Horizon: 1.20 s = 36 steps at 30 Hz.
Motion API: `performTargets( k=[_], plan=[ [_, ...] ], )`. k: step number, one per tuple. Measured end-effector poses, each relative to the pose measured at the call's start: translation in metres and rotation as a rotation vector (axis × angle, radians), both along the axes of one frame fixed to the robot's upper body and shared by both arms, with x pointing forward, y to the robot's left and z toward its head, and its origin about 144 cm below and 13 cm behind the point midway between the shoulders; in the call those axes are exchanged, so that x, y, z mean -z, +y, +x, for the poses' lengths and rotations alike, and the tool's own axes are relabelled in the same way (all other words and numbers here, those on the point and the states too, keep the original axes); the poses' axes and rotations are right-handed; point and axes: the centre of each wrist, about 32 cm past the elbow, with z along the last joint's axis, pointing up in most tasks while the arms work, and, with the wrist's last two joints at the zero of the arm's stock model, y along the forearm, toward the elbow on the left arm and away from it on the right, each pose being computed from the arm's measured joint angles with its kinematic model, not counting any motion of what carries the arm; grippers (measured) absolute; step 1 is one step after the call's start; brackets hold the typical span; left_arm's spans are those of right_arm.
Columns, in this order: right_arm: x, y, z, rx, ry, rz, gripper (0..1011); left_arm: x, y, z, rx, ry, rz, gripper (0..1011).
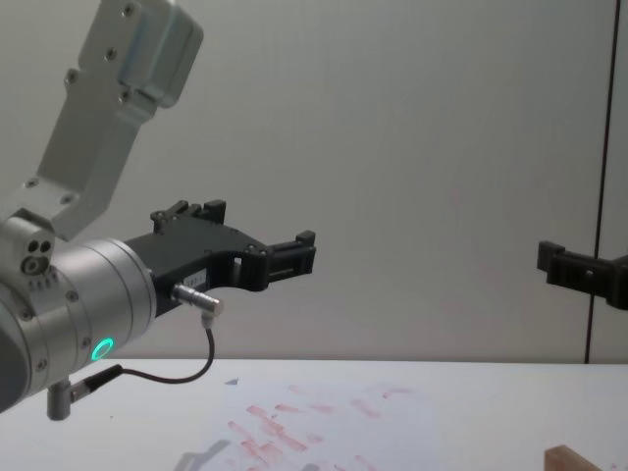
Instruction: Use the one hand to pick up the stamp and affix it onto the A4 paper.
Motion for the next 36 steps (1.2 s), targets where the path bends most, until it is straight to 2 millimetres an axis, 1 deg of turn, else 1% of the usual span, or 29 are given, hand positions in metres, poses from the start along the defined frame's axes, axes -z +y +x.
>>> performTargets(
  k=[28,36],
  plan=[
    [0.0001,-0.0005,-0.0001,0.001,0.001,-0.001,1001,0.0000,0.0000,0.0000,0.000,0.000,0.000,1003],
    [-0.0021,-0.0046,-0.0060,-0.003,0.024,-0.001,1001,0.0000,0.0000,0.0000,0.000,0.000,0.000,1003]
  ],
)
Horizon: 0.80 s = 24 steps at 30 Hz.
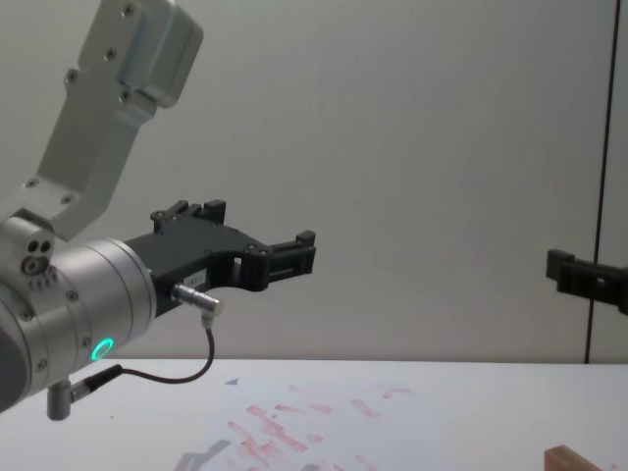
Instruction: Use the one hand to pick up the stamp and affix it onto the A4 paper.
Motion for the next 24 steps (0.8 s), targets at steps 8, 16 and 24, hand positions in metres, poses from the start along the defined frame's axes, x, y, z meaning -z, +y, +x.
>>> performTargets(
  k=[8,16,24],
  plan=[
    [-0.001,-0.009,-0.014,-0.017,0.077,-0.013,1001,0.000,0.000,0.000,0.000,0.000,0.000,1003],
    [0.002,-0.017,-0.026,-0.021,0.184,-0.049,1001,0.000,0.000,0.000,0.000,0.000,0.000,1003],
    [0.007,-0.020,-0.031,-0.014,0.261,-0.097,1001,0.000,0.000,0.000,0.000,0.000,0.000,1003]
  ],
)
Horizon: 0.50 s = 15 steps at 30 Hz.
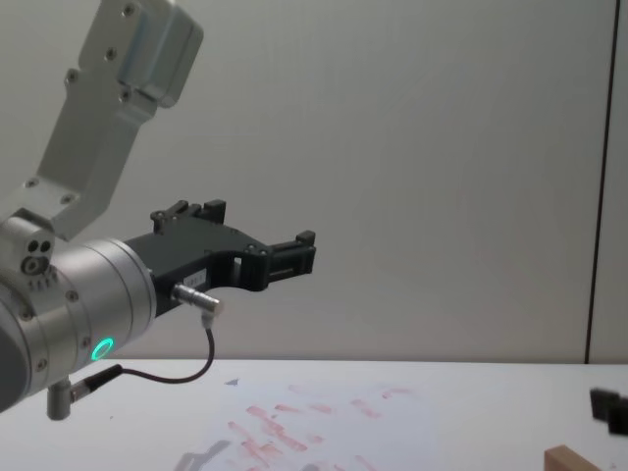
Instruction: Use the one hand to pick up the stamp and affix it onto the A4 paper.
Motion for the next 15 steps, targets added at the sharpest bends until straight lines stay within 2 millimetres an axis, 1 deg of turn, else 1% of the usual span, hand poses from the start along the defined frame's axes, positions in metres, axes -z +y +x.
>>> performTargets(
  k=[8,15],
  plan=[
    [0.008,0.003,0.004,-0.017,0.048,-0.037,1001,0.000,0.000,0.000,0.000,0.000,0.000,1003],
    [0.015,0.010,0.013,-0.042,0.079,-0.057,1001,0.000,0.000,0.000,0.000,0.000,0.000,1003]
  ],
)
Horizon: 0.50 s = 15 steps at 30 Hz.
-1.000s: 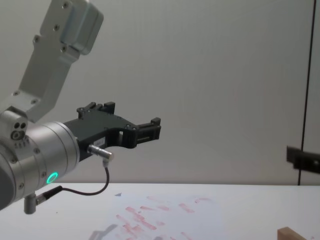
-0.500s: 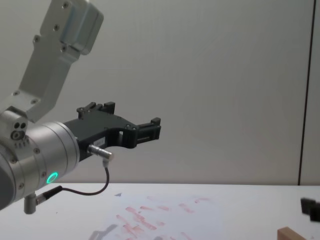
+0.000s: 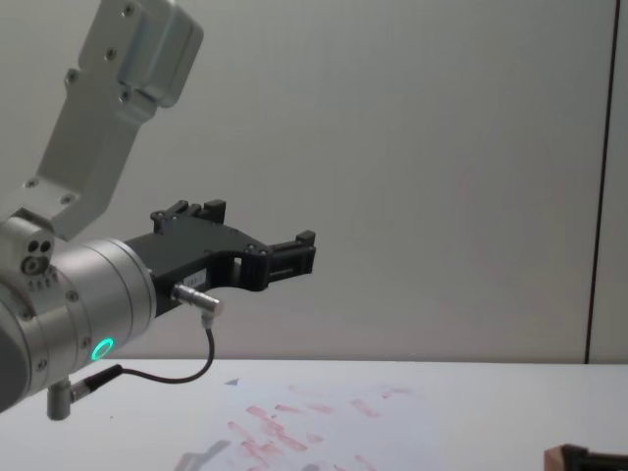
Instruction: Use the one hand to pick up the stamp and affix it onto the A4 paper.
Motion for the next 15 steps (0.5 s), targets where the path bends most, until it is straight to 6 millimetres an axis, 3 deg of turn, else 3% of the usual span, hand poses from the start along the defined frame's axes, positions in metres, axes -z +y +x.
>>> performTargets(
  k=[15],
  plan=[
    [0.012,0.014,0.015,-0.014,0.043,-0.022,1001,0.000,0.000,0.000,0.000,0.000,0.000,1003]
  ],
)
